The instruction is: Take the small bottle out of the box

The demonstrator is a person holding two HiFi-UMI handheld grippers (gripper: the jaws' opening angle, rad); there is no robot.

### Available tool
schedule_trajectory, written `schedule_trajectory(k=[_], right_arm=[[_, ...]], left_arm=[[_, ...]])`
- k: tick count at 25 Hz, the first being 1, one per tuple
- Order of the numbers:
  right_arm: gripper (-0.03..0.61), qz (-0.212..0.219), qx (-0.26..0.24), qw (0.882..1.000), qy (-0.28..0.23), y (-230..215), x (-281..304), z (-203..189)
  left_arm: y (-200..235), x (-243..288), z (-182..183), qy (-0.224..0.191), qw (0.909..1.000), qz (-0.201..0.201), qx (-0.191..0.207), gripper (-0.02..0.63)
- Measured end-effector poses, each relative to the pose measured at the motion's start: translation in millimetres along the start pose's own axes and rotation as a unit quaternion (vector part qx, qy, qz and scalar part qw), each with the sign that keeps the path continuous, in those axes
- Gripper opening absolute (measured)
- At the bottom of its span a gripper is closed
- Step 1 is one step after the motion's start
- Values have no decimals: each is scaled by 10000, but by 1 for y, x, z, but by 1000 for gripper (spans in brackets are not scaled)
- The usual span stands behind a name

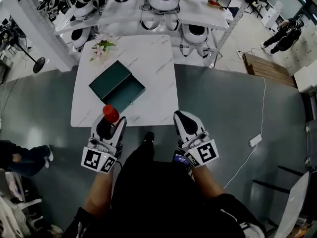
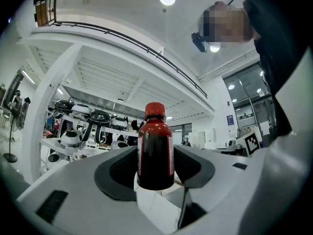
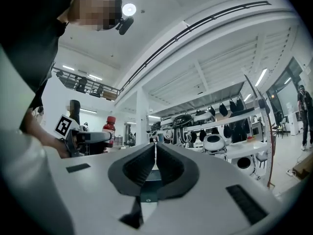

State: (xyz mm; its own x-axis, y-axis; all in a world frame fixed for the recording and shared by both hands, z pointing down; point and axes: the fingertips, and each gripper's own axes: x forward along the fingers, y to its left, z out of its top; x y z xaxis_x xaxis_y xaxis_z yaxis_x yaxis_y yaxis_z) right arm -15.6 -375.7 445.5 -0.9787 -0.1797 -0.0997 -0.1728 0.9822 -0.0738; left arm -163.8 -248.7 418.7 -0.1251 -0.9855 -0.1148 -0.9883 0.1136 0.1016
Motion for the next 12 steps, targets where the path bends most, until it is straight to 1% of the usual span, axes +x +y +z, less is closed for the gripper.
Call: schedule_trajectory(k=[6,12], right_arm=[[35,165,268,9995,69,56,-49,-21],[35,178,411,9988,207,96,-78,-25]], left_arm=[[-34,-73,-10,211,9994,256,58,233],[-48,-130,-9,410,9982,440,25,235]])
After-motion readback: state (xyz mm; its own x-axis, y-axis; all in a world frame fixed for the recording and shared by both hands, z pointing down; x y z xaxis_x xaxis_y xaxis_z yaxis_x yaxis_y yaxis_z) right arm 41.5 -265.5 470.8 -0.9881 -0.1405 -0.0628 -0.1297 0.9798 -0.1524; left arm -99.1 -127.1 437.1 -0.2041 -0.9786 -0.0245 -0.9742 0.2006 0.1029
